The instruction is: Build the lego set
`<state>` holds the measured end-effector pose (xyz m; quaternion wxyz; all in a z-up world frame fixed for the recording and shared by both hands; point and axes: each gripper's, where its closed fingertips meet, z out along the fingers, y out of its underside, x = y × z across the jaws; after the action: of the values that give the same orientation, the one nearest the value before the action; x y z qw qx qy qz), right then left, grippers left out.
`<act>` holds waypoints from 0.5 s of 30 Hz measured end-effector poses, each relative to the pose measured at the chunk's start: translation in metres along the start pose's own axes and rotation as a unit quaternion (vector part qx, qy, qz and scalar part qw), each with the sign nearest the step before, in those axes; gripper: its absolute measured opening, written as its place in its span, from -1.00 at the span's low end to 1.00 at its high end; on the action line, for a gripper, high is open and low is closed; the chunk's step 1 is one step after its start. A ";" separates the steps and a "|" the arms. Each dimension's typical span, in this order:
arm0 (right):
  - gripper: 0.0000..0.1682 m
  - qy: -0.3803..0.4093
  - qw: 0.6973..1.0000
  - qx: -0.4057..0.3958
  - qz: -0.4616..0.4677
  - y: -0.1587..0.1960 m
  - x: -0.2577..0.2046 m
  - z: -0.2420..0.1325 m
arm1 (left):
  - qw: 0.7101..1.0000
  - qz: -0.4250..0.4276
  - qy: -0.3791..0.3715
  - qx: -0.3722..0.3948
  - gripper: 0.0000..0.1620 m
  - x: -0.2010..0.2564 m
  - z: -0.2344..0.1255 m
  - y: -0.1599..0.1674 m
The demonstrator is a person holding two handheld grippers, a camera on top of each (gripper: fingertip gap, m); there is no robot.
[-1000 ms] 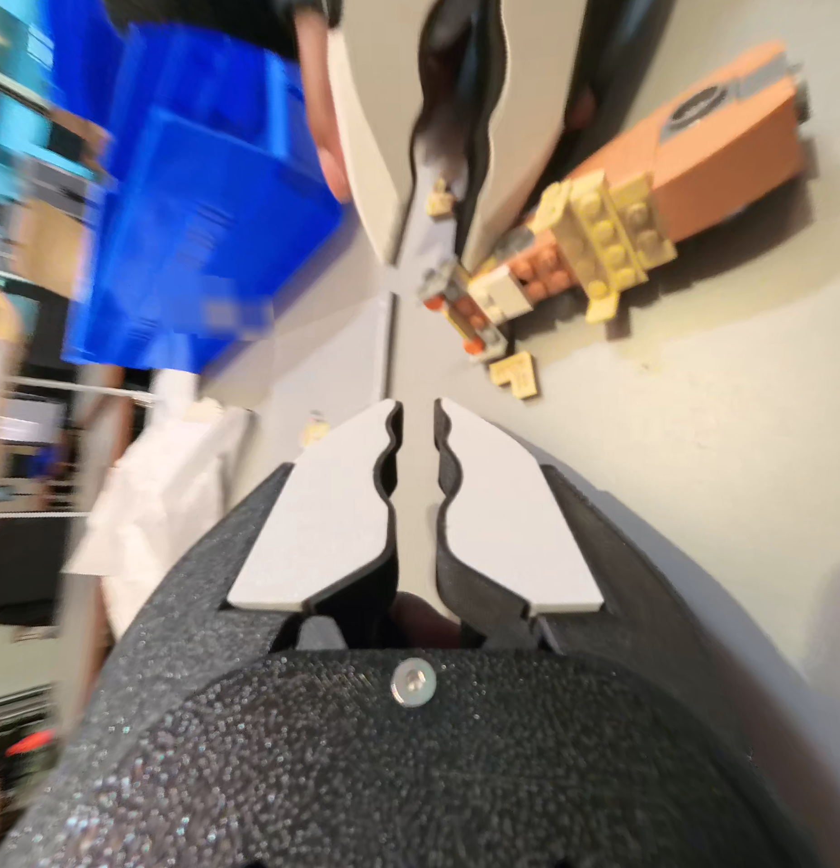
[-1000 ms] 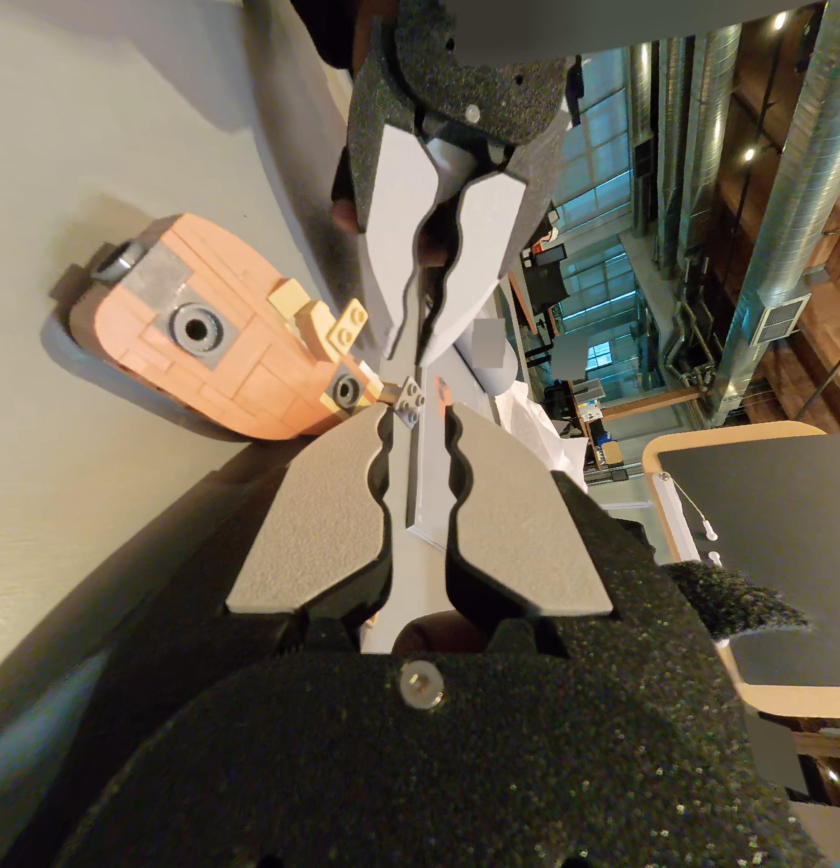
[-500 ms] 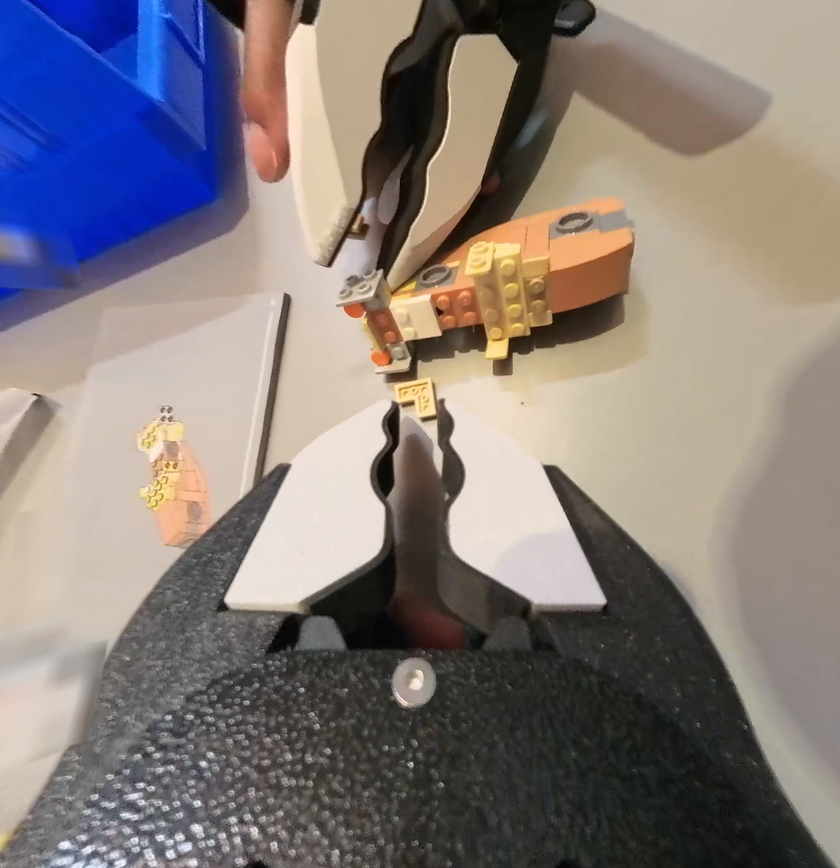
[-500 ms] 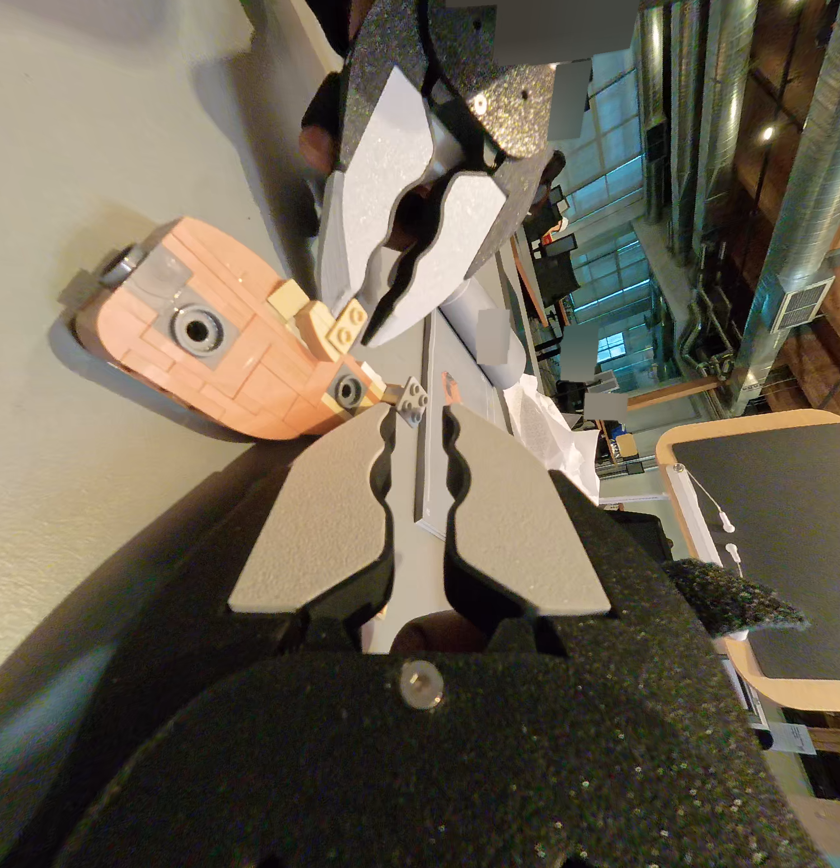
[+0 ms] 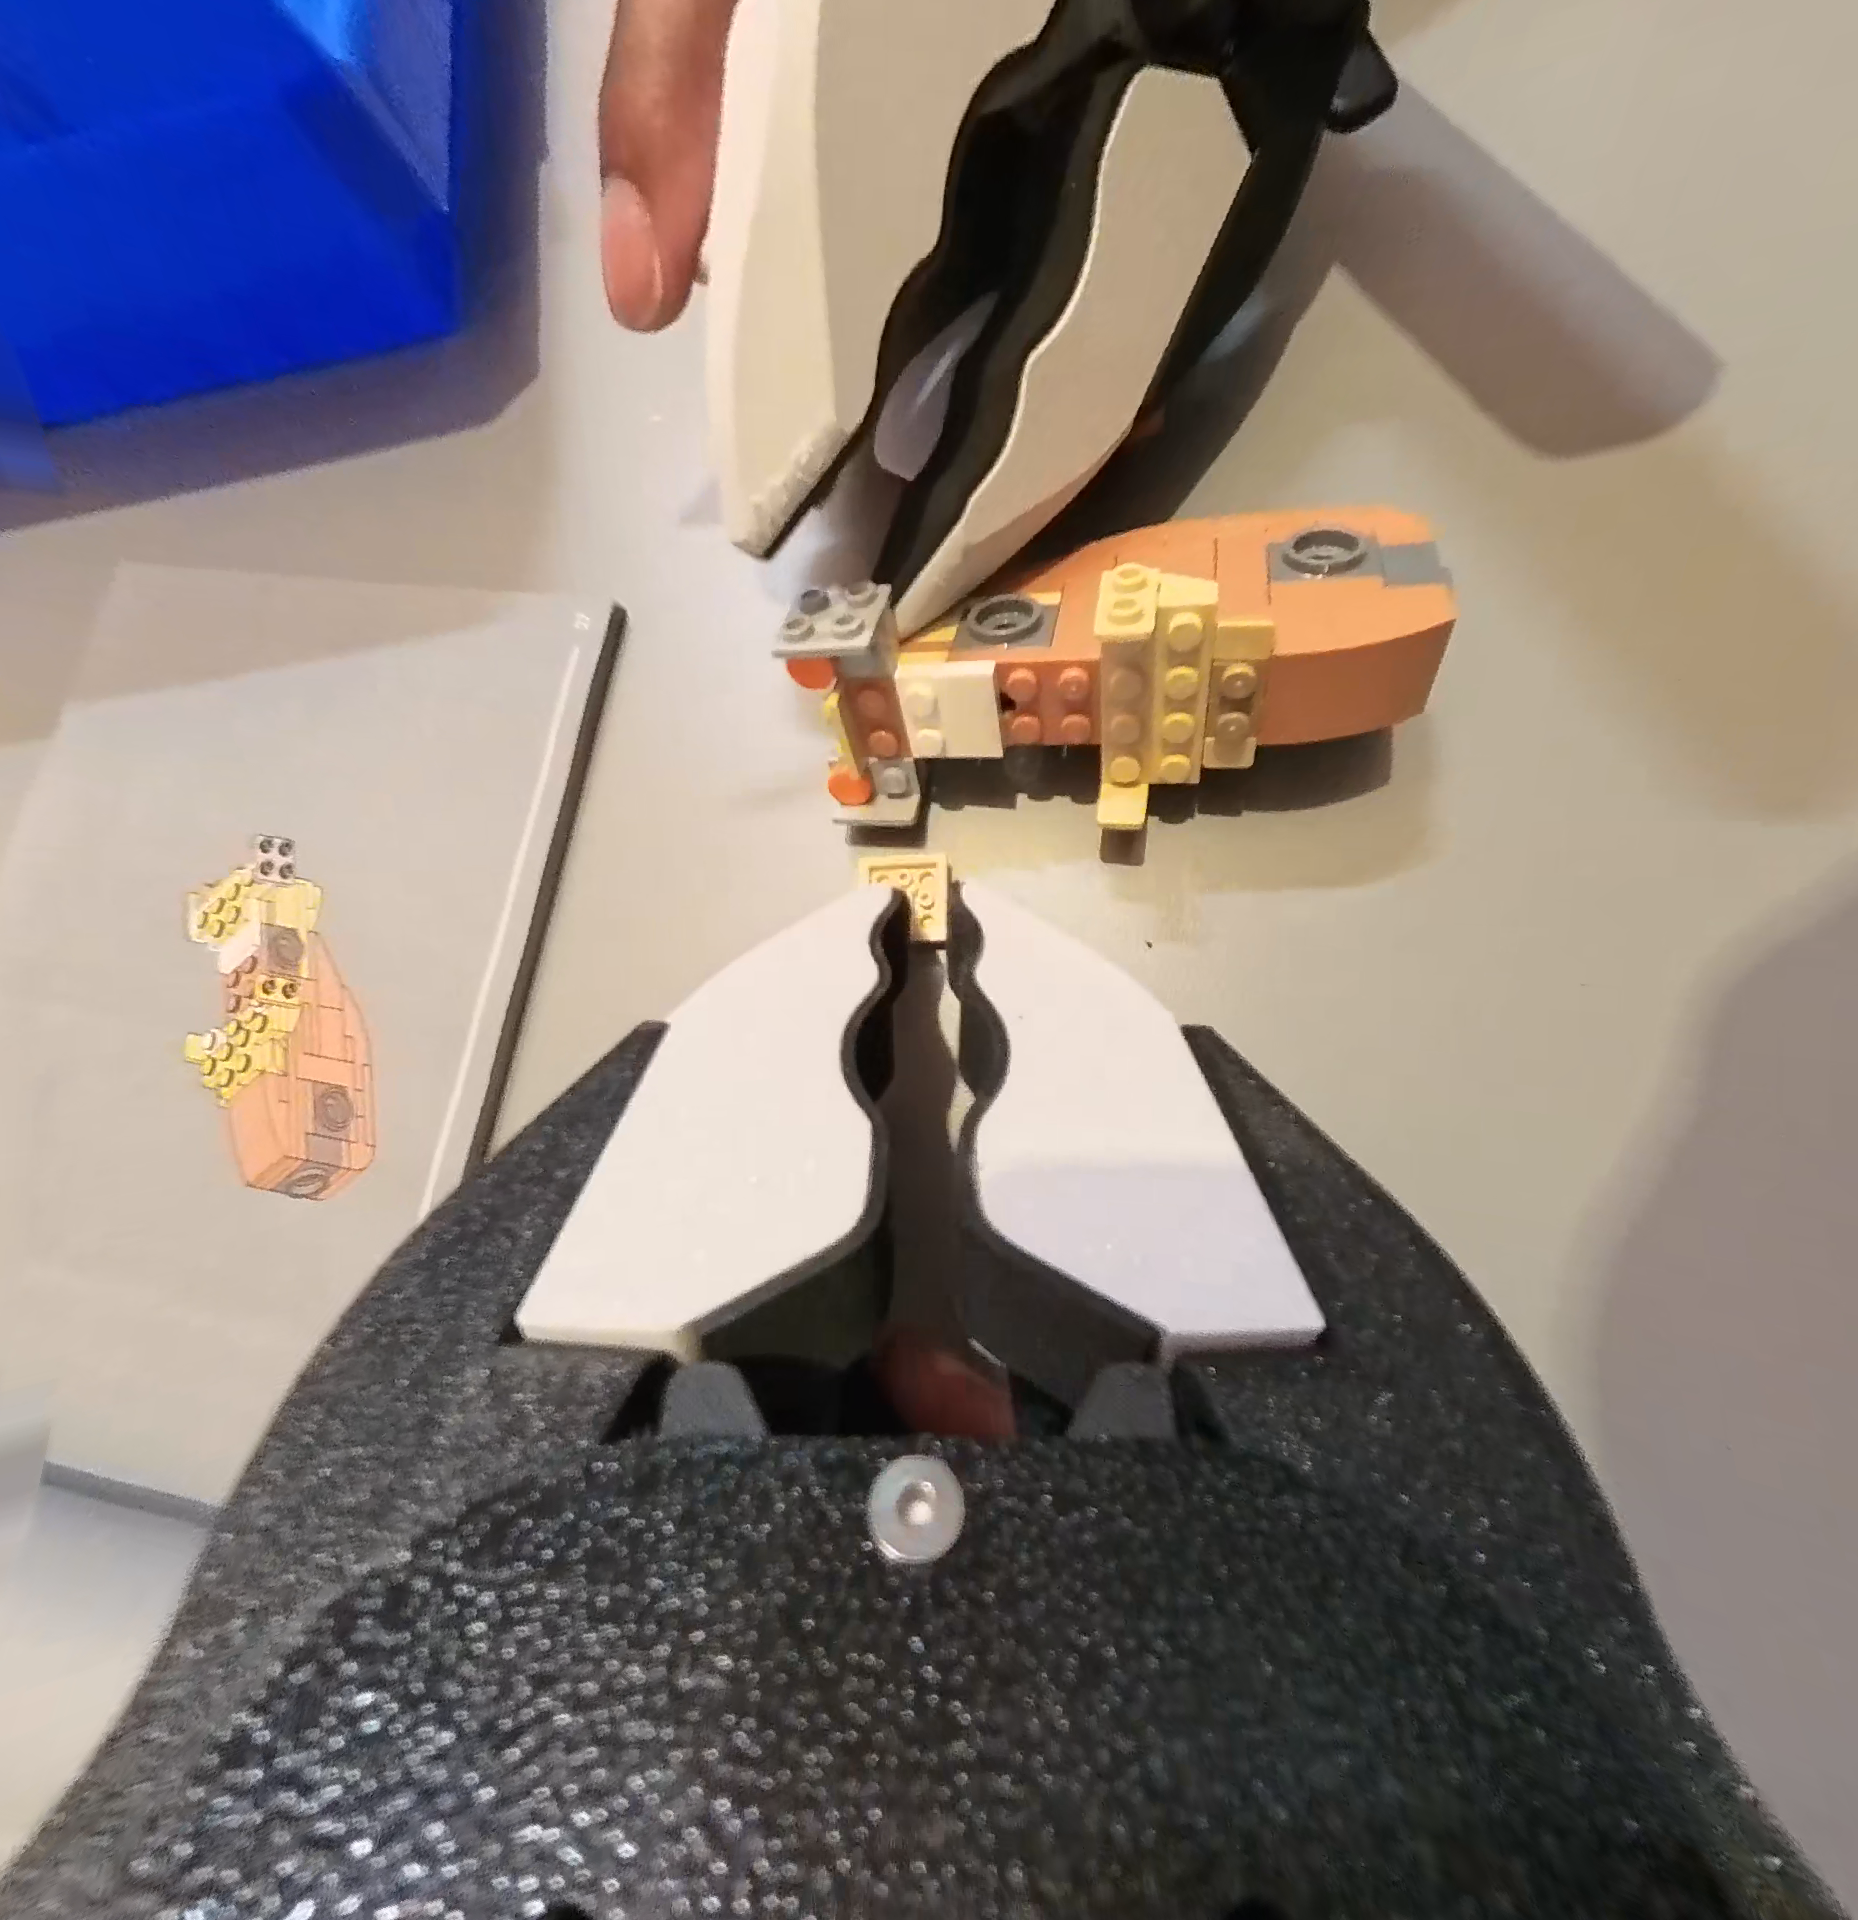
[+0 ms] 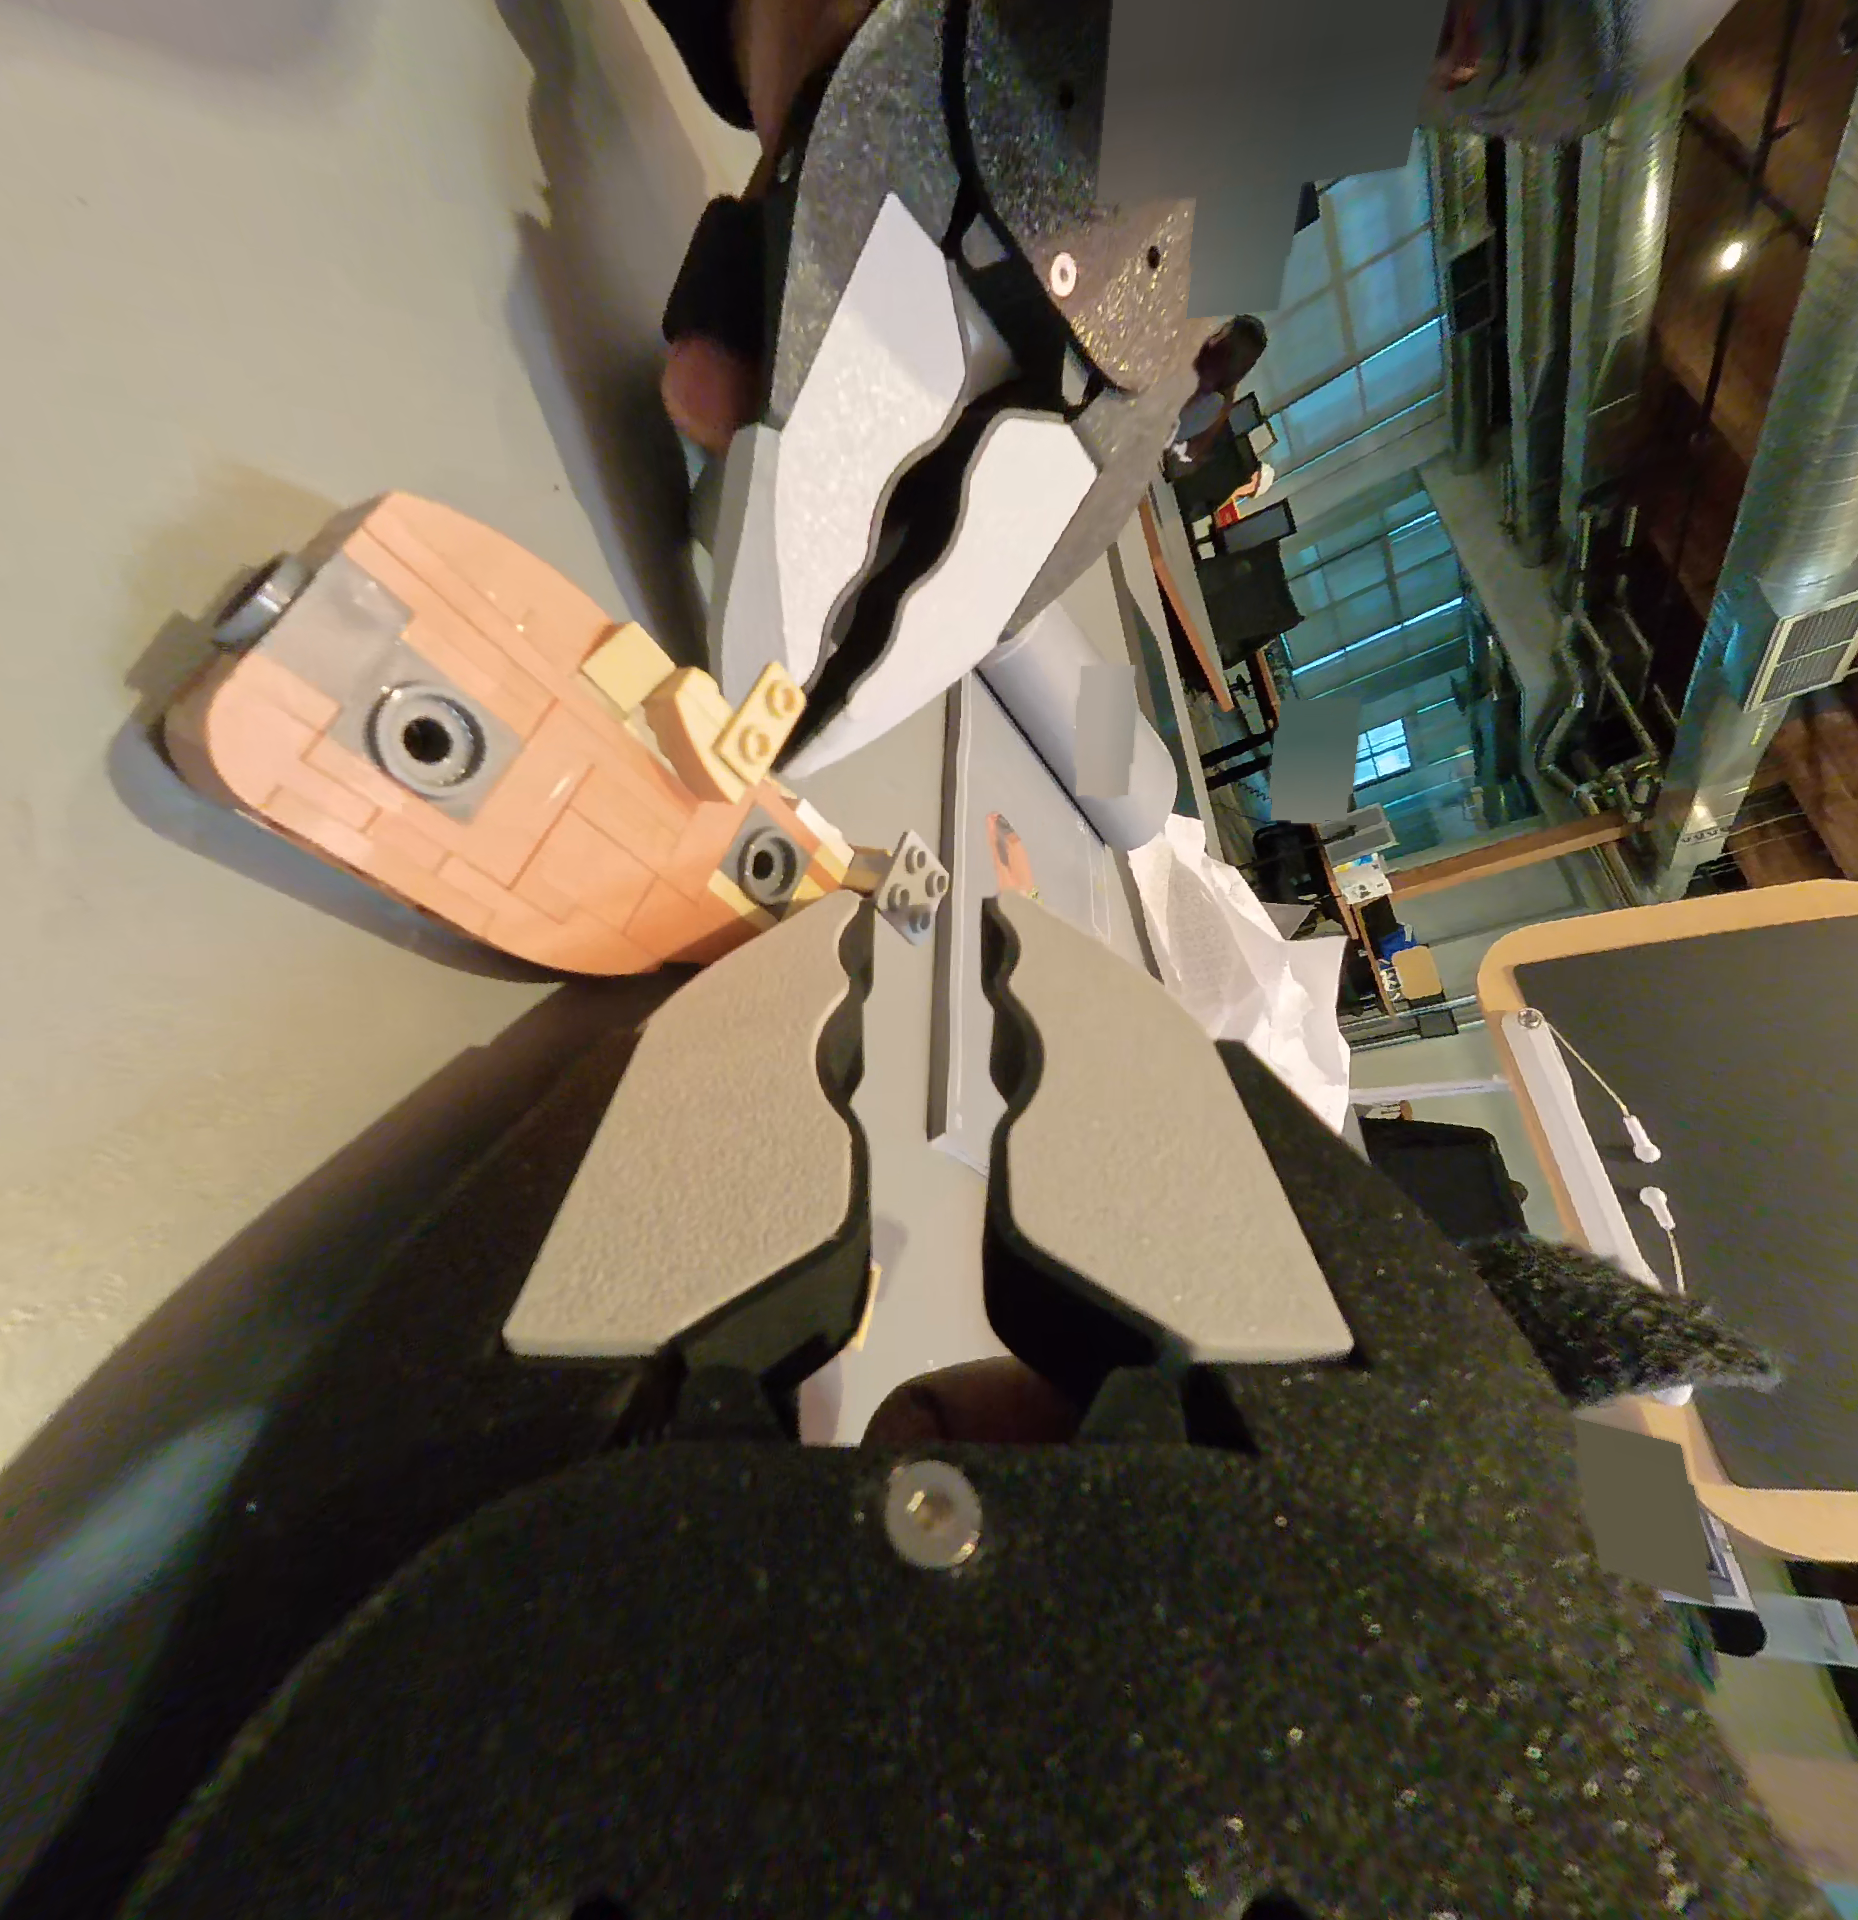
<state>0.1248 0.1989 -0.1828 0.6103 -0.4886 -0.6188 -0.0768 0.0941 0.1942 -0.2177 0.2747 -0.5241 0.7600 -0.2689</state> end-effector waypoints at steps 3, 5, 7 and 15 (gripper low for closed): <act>-0.76 -0.003 1.000 0.000 0.005 0.002 0.000 -0.002 | 1.000 -0.014 0.009 0.004 -0.92 0.000 -0.001 0.000; -0.76 -0.007 1.000 0.002 0.010 0.003 0.000 -0.004 | 1.000 -0.024 0.015 0.008 -0.93 0.000 -0.001 0.000; -0.74 -0.010 1.000 0.004 0.013 0.003 0.000 -0.005 | 0.999 -0.032 0.019 0.015 -0.99 0.000 -0.003 -0.001; -0.70 -0.013 1.000 0.006 0.020 0.003 0.002 -0.011 | 0.998 -0.043 0.027 0.025 -1.00 0.001 -0.005 -0.002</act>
<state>0.1343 0.1937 -0.1801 0.6068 -0.4982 -0.6170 -0.0546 0.0922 0.1935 -0.2129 0.2555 -0.5417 0.7369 -0.3135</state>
